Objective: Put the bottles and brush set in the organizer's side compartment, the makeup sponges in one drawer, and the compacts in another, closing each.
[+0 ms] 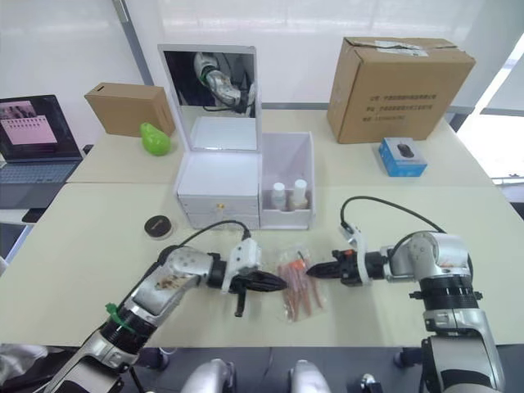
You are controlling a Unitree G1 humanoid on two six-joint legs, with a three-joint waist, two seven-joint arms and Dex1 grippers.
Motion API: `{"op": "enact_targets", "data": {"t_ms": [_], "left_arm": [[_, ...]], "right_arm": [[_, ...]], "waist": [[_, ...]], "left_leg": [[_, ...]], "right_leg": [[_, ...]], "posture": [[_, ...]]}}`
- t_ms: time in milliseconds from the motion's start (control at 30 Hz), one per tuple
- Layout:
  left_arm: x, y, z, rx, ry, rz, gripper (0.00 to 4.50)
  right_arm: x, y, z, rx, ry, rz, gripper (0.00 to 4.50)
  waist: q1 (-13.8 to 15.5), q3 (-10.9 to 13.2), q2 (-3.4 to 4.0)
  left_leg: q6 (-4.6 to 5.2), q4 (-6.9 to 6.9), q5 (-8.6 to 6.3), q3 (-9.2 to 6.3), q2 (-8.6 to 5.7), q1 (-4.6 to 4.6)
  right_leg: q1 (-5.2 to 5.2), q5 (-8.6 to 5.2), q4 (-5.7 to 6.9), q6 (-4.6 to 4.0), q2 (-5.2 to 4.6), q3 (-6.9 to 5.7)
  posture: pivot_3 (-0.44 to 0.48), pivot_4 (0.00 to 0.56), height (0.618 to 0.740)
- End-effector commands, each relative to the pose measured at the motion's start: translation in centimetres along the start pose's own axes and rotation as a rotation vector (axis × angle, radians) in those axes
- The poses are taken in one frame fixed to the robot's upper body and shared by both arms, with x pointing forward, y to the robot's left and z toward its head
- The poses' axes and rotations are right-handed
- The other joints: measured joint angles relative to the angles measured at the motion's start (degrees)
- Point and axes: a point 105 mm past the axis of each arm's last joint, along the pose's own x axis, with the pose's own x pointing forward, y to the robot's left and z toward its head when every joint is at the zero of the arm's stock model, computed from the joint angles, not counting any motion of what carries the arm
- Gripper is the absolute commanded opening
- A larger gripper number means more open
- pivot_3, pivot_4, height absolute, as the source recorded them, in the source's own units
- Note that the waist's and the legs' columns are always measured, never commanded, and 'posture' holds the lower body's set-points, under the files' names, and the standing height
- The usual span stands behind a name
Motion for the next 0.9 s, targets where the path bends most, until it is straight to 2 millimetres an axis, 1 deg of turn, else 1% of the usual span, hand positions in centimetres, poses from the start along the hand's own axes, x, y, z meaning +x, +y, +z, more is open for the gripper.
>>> {"op": "enact_targets", "data": {"t_ms": [33,100,133,200,267,300,367,400,467,500,533,600,633,700,767,800,867,900], "left_arm": [[-2.2,-1.1,4.1,0.002,-0.156,-0.017,1.16],[-4.6,-1.7,5.5,-0.065,-0.235,0.022,1.78],[-5.5,-2.0,5.8,-0.095,-0.250,0.040,2.08],[-7.3,-2.6,5.7,-0.146,-0.249,0.090,2.72],[-9.3,-2.5,5.3,-0.170,-0.234,0.192,3.36],[-10.2,-2.4,5.0,-0.176,-0.222,0.247,3.63],[-11.7,-2.4,4.6,-0.182,-0.204,0.334,4.31],[-12.4,-2.0,4.8,-0.171,-0.211,0.403,4.47],[-13.4,-1.5,5.5,-0.142,-0.246,0.513,4.47],[-13.6,-1.2,6.1,-0.107,-0.269,0.568,4.47],[-13.5,-1.0,6.7,-0.070,-0.281,0.612,4.47],[-13.2,-0.8,7.3,-0.023,-0.291,0.657,4.47],[-12.9,-0.7,7.9,0.015,-0.299,0.675,4.47],[-12.4,-0.7,8.6,0.059,-0.312,0.697,4.47],[-12.0,-0.4,9.5,0.102,-0.319,0.720,4.47],[-11.9,-0.2,9.9,0.119,-0.326,0.735,4.47],[-11.7,0.1,10.4,0.133,-0.335,0.751,4.47],[-11.7,0.2,10.5,0.139,-0.343,0.764,4.47]], "right_arm": [[-1.8,2.5,0.9,-0.087,-0.051,0.092,0.00],[-3.0,4.0,0.6,-0.185,-0.053,0.138,0.00],[-3.4,4.5,0.6,-0.218,-0.057,0.155,0.00],[-4.3,5.8,0.7,-0.309,-0.082,0.199,0.00],[-5.4,7.6,0.9,-0.421,-0.123,0.262,0.00],[-5.8,8.3,1.4,-0.491,-0.163,0.277,0.00],[-6.5,9.7,3.0,-0.604,-0.280,0.286,0.00],[-6.9,10.6,4.6,-0.665,-0.384,0.280,0.00],[-7.5,11.9,7.2,-0.741,-0.567,0.241,0.00],[-7.6,12.6,8.7,-0.782,-0.666,0.208,0.00],[-7.7,13.3,10.1,-0.797,-0.760,0.184,0.00],[-7.8,14.0,11.7,-0.809,-0.874,0.157,0.00],[-7.8,14.3,12.8,-0.816,-0.933,0.142,0.00],[-7.7,14.5,14.1,-0.832,-1.001,0.114,0.00],[-7.5,14.4,16.0,-0.844,-1.055,0.089,0.00],[-7.2,14.2,16.8,-0.855,-1.063,0.073,0.00],[-6.6,13.9,17.6,-0.873,-1.060,0.057,0.00],[-6.0,13.4,18.1,-0.881,-1.044,0.052,0.00]], "waist": [[-0.06,0.00,0.01],[-0.06,0.00,0.01],[-0.08,0.00,0.01],[-0.14,0.01,0.02],[-0.25,0.01,0.03],[-0.20,0.02,0.03],[-0.15,0.03,0.02],[-0.16,0.04,0.00],[-0.15,0.06,-0.01],[-0.08,0.06,-0.01],[0.09,0.06,0.00],[0.31,0.06,0.00],[0.48,0.06,0.01],[0.67,0.05,0.01],[0.72,0.05,0.01],[0.73,0.06,0.02],[0.62,0.06,0.02],[0.52,0.05,0.03]], "left_leg": [[0.00,0.00,0.00,0.00,0.00,0.00],[0.00,-0.01,0.00,-0.02,0.00,0.03],[0.00,-0.02,0.00,-0.03,0.01,0.01],[0.04,-0.03,-0.03,-0.09,0.05,0.07],[0.04,-0.04,-0.03,-0.10,0.05,0.11],[0.04,-0.03,-0.03,-0.11,0.05,0.12],[0.03,-0.03,-0.04,-0.08,0.05,0.15],[0.03,-0.03,-0.04,-0.06,0.05,0.15],[0.02,-0.02,-0.04,-0.05,0.05,0.14],[0.02,-0.02,-0.04,-0.05,0.04,0.13],[0.02,-0.02,-0.04,-0.04,0.04,0.13],[0.02,-0.02,-0.04,-0.02,0.02,0.10],[0.01,-0.02,-0.03,-0.01,0.01,0.05],[0.00,-0.01,-0.03,0.00,-0.01,0.06],[-0.01,0.00,-0.02,0.02,-0.02,0.07],[-0.02,0.00,-0.01,0.03,-0.03,0.06],[-0.03,-0.01,-0.01,0.03,-0.02,0.08],[-0.03,-0.02,-0.01,0.03,-0.01,0.09]], "right_leg": [[0.01,0.00,0.00,0.00,0.00,-0.01],[0.05,-0.01,-0.02,0.01,0.00,0.00],[0.02,-0.01,-0.04,0.02,0.00,0.00],[0.04,-0.03,-0.01,0.03,0.02,-0.01],[0.05,-0.09,-0.01,0.14,0.03,-0.01],[0.05,-0.14,-0.01,0.21,0.03,-0.01],[0.08,-0.25,-0.02,0.39,0.03,-0.03],[0.08,-0.25,-0.02,0.39,0.02,-0.03],[0.06,-0.25,-0.02,0.38,0.02,-0.02],[0.05,-0.25,-0.02,0.38,0.02,-0.01],[0.06,-0.20,-0.02,0.30,0.02,-0.01],[0.06,0.00,-0.02,-0.04,-0.01,-0.02],[0.06,0.01,-0.04,-0.05,-0.02,-0.02],[0.06,0.02,-0.03,-0.06,-0.03,-0.01],[0.07,0.03,-0.01,-0.08,-0.03,-0.01],[0.06,0.04,0.00,-0.10,-0.03,0.01],[0.06,0.05,0.01,-0.11,-0.01,0.01],[0.06,0.05,0.00,-0.11,0.01,0.01]], "posture": [[0.000,0.150,0.740],[0.000,0.150,0.740],[0.000,0.150,0.740],[0.000,0.150,0.740],[0.000,0.150,0.740],[0.000,0.150,0.740],[0.000,0.150,0.740],[0.000,0.150,0.740],[0.000,0.150,0.740],[0.000,0.150,0.740],[0.000,0.150,0.740],[0.000,0.150,0.740],[0.000,0.150,0.740],[0.000,0.150,0.740],[0.000,0.150,0.740],[0.000,0.150,0.740],[0.000,0.150,0.740],[0.000,0.150,0.740]]}}
